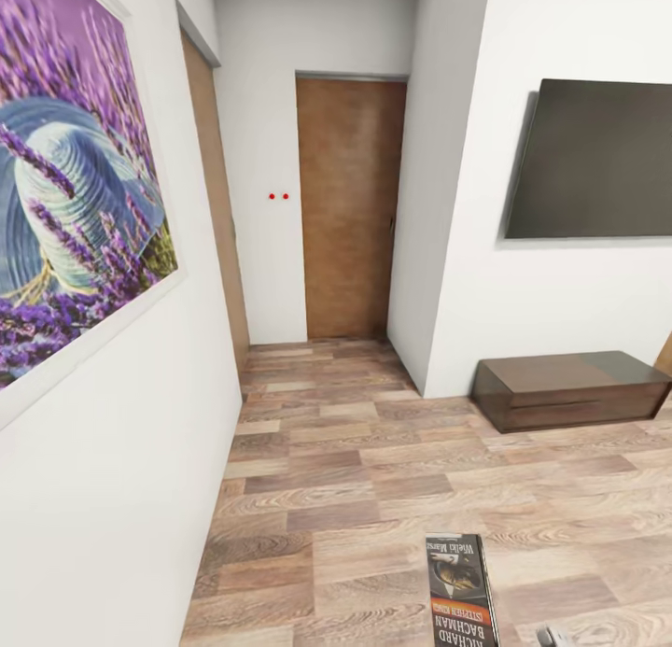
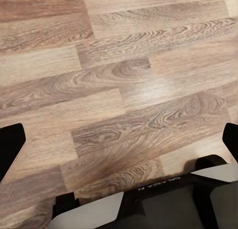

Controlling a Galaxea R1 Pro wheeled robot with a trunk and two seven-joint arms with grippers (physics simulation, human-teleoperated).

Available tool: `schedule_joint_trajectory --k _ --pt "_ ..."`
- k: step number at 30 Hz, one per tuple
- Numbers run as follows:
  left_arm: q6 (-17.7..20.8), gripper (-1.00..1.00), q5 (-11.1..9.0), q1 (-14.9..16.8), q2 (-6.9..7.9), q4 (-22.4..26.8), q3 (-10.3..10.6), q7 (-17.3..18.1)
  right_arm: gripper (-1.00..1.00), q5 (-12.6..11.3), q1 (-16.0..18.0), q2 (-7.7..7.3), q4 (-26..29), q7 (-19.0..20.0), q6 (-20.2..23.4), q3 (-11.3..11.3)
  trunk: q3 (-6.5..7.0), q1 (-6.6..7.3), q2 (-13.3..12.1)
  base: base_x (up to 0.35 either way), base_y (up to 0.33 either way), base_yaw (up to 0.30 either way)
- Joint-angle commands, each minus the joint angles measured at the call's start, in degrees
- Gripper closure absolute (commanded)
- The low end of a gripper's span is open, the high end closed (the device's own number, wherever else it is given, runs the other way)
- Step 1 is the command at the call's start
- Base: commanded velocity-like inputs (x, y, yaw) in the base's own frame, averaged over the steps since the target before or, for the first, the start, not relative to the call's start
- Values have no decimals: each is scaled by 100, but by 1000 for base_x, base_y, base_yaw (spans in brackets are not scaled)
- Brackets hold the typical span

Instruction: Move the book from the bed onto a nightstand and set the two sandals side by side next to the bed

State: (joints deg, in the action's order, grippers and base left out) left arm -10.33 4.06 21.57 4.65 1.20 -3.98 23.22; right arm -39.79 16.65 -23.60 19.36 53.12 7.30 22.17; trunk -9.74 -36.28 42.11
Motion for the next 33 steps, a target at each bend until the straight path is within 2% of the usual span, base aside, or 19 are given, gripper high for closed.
schedule_joint_trajectory --k 1,5,14,24,33 --pt "-22 -100 43 5 1 -6 -42 16 100 -73 5 -4 5 8 61 15 -9 -4 6 328 0 -4" --pt "-22 -100 43 6 1 -6 -42 16 100 -73 5 -4 6 12 59 15 -9 -4 6 328 0 -14" --pt "-22 -100 43 5 1 -6 -42 16 100 -73 5 -4 7 14 57 15 -9 -4 6 328 0 -193" --pt "-22 -100 43 5 1 -6 -42 16 100 -73 5 -4 7 15 58 15 -10 -4 6 270 0 -94" --pt "-22 -100 43 5 1 -6 -42 16 100 -73 5 -4 3 8 60 14 -30 -4 6 74 0 -245"
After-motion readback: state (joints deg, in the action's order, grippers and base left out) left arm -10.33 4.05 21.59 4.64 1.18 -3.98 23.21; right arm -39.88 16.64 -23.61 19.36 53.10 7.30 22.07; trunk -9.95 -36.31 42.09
